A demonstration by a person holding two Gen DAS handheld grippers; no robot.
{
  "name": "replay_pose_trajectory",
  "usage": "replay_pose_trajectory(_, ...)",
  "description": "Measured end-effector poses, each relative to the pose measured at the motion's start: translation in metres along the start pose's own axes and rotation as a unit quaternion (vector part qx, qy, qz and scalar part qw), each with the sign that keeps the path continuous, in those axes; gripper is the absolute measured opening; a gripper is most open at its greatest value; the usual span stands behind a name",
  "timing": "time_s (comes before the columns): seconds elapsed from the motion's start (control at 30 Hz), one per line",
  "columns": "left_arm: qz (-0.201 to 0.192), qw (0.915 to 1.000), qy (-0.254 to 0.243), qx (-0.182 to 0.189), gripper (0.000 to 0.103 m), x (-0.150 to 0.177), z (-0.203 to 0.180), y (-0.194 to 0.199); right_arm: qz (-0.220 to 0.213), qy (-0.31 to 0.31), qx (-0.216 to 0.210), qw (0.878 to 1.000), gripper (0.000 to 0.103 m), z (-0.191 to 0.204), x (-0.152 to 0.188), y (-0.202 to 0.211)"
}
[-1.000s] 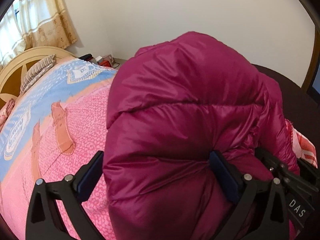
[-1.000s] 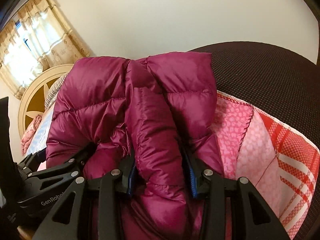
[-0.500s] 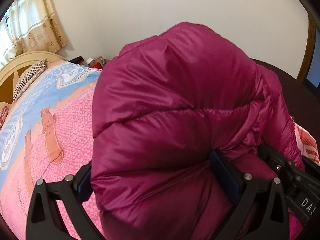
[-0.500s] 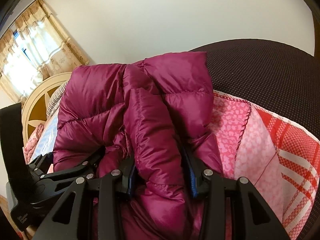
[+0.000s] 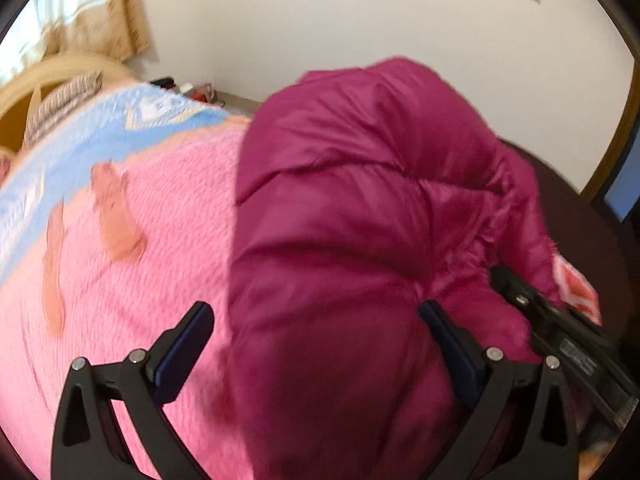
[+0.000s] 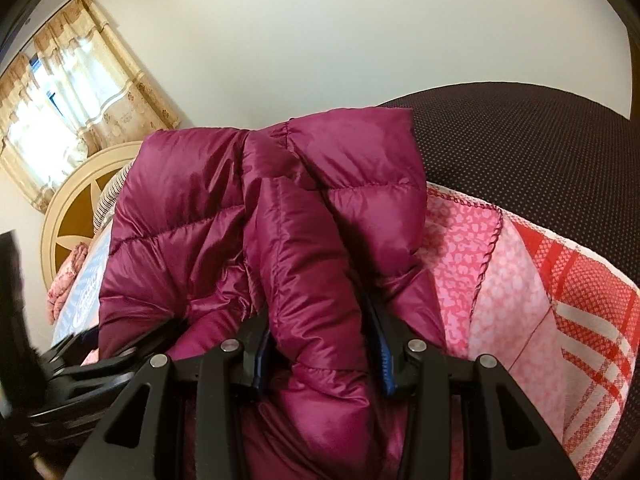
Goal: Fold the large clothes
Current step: 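Lower the jacket onto the stool and open both grippers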
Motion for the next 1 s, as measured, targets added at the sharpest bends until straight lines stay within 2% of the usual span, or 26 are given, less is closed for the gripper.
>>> replay_pose_trajectory(0.07, -0.010, 0.9999, -0.001, 0.004, 0.103, 0.009, 0.002, 0.016, 0.005, 0.003, 0.002, 1.000, 0.043, 0.000, 0.000, 0.002)
replay_pose_trajectory(0.2, -0.042, 0.9983, -0.032, -0.023, 0.103, 0.027, 0.001, 0.052, 0.017, 0.008, 0.017, 1.000, 0.047, 0.002, -0.001, 0.006)
replay_pose_trajectory(0.3, -0.052, 0.9972, -0.045, -0.031, 0.103, 0.039, 0.000, 0.068, 0.028, 0.002, 0.033, 0.999, 0.052, 0.002, 0.002, 0.017)
replay_pose_trajectory(0.4, -0.057, 0.9965, -0.050, -0.035, 0.103, 0.047, -0.005, 0.074, 0.030, -0.012, 0.021, 0.999, 0.058, 0.000, 0.009, 0.037)
replay_pose_trajectory(0.5, -0.054, 0.9965, -0.053, -0.035, 0.103, 0.055, -0.010, 0.075, 0.023, -0.009, 0.021, 0.999, 0.059, -0.003, 0.020, 0.060)
replay_pose_trajectory(0.6, -0.054, 0.9962, -0.054, -0.041, 0.103, 0.059, -0.015, 0.079, 0.019, 0.006, 0.028, 0.999, 0.059, -0.002, 0.031, 0.078)
replay_pose_trajectory(0.7, -0.052, 0.9969, -0.045, -0.036, 0.103, 0.066, -0.012, 0.084, 0.017, 0.036, 0.053, 0.998, 0.059, 0.004, 0.041, 0.094)
replay_pose_trajectory(0.9, -0.086, 0.9936, -0.059, -0.043, 0.103, 0.083, -0.013, 0.117, -0.018, 0.069, 0.068, 0.995, 0.060, 0.016, 0.052, 0.137)
replay_pose_trajectory(1.0, -0.112, 0.9901, -0.063, -0.059, 0.103, 0.089, -0.010, 0.134, -0.044, 0.096, 0.070, 0.992, 0.065, 0.027, 0.056, 0.162)
Point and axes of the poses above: each gripper's, at about its wrist camera, not at the fingertips, and y roughly against the way its jaws point, z to its left, x to its underside, the point moved 9 cm from there along -y, roughly the way its jaws point, and after that the axes turned 9 degrees about z, right-handed, at the moved point
